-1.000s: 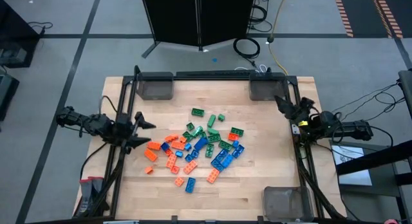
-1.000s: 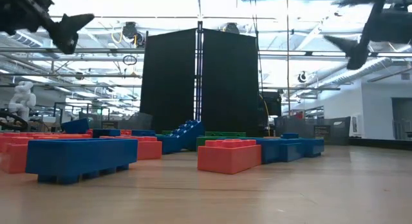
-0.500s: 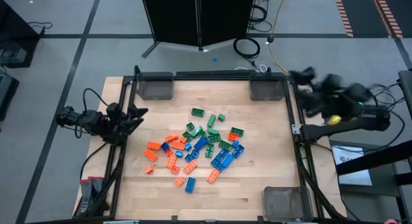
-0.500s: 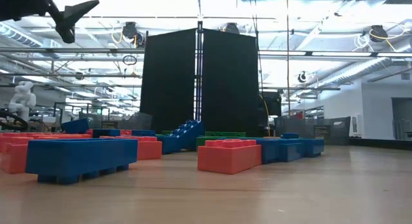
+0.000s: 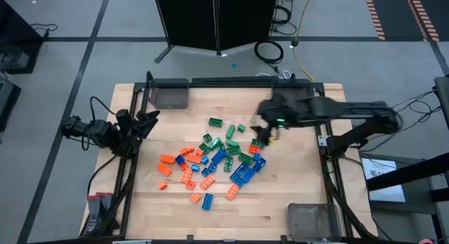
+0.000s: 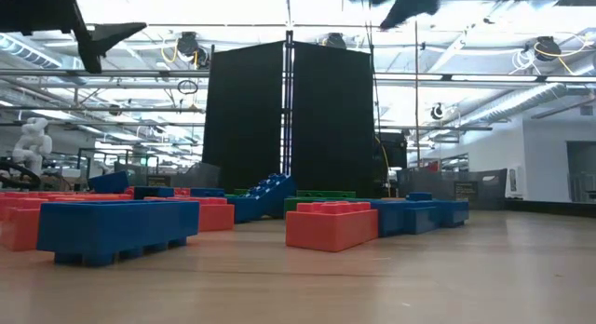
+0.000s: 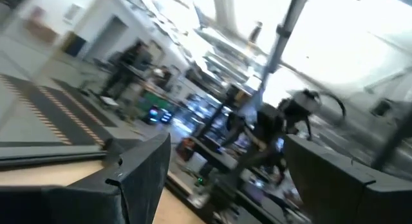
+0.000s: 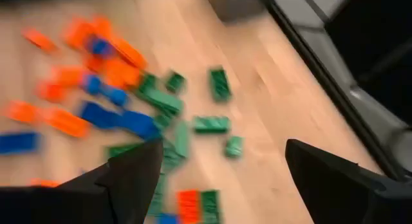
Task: Sort blocks
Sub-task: Put the green game piece into the top right black bin
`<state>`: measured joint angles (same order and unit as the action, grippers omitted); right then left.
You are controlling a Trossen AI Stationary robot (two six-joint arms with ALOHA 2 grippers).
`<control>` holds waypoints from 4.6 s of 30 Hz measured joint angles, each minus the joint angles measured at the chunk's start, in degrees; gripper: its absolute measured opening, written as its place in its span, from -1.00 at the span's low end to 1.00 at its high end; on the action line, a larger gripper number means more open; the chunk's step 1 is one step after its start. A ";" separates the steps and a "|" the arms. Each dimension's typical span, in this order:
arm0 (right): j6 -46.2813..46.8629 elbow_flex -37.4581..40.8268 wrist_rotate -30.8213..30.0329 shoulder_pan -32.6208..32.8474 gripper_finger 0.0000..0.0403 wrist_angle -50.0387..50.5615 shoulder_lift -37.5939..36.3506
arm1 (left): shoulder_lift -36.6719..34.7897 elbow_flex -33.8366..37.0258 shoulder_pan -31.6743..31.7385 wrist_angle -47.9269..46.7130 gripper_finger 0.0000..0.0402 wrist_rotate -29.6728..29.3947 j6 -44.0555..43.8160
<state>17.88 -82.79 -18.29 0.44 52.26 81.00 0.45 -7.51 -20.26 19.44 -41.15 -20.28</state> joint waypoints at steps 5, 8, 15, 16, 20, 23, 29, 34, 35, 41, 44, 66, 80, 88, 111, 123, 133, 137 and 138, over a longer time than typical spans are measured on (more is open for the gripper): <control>-2.06 0.05 0.63 -4.89 0.61 1.72 11.55 | 0.00 0.00 0.01 -0.04 0.51 -1.45 -0.43; -3.00 0.05 0.41 -7.58 0.61 2.28 16.34 | 0.00 0.00 -0.01 -0.54 0.51 -1.15 -0.94; -5.52 0.05 1.27 -12.61 0.61 0.18 22.89 | 0.00 0.00 -0.01 -1.03 0.51 -1.02 -1.88; -5.52 0.05 2.64 -13.21 0.61 -0.32 23.41 | 0.00 0.00 -0.01 -1.03 0.51 -0.98 -1.90; -4.28 0.05 9.04 -14.73 0.61 -4.74 24.87 | 0.00 0.00 -0.01 -1.33 0.51 -0.92 -1.92; -1.87 0.03 9.38 -15.31 0.61 -6.28 25.97 | 0.02 0.00 -0.01 -2.27 0.51 -0.88 -2.05; -0.40 0.03 9.54 -16.27 0.61 -6.24 28.05 | 0.02 0.00 -0.01 -4.71 0.51 -0.70 -5.32; -0.85 0.03 9.67 -16.24 0.61 -6.44 29.09 | 0.02 0.00 -0.01 -5.60 0.51 -0.68 -6.47; -0.97 0.03 9.69 -16.23 0.61 -6.72 29.42 | 0.02 0.00 -0.01 -5.60 0.51 -0.68 -6.47; -0.71 0.03 9.68 -16.25 0.61 -6.77 32.07 | 0.02 0.00 -0.01 -5.57 0.51 -0.69 -6.51; -0.68 0.05 9.63 -16.25 0.61 -6.87 33.35 | 0.02 0.00 -0.01 -5.62 0.51 -0.69 -7.78; -1.09 -3.20 9.54 -16.55 -0.65 -2.10 28.38 | 0.02 0.00 -0.01 -8.25 0.51 -0.97 -8.15; 7.55 -2.19 1.27 -39.24 -0.65 18.03 9.95 | 0.02 0.00 -0.01 -17.19 0.51 -4.85 -17.14; 5.15 -1.11 -1.56 -44.58 -0.65 17.39 12.36 | 0.02 0.00 -0.01 -21.97 0.51 -7.06 -22.92; 1.68 -4.01 25.04 -36.80 0.01 1.15 14.13 | 0.04 0.00 -0.01 -22.83 0.51 -7.12 -22.38; -13.62 -6.21 23.02 -19.60 0.07 -24.70 25.98 | 0.02 0.00 -0.01 -24.49 0.51 -6.85 -22.95; -19.49 -24.08 22.67 -18.24 0.43 -14.00 42.53 | 0.02 0.00 -0.01 -24.80 0.51 -5.45 -22.95; -21.90 -30.24 22.16 -17.99 0.54 -5.71 48.44 | 0.02 0.00 -0.01 -24.96 0.51 -4.40 -22.92; -22.50 -31.48 22.05 -17.88 0.55 -3.95 49.53 | 0.02 0.00 -0.01 -25.03 0.51 -4.14 -22.92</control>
<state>-4.62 -114.28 3.76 -17.45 48.31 130.53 0.47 -7.51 -20.27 -5.59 -45.29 -43.20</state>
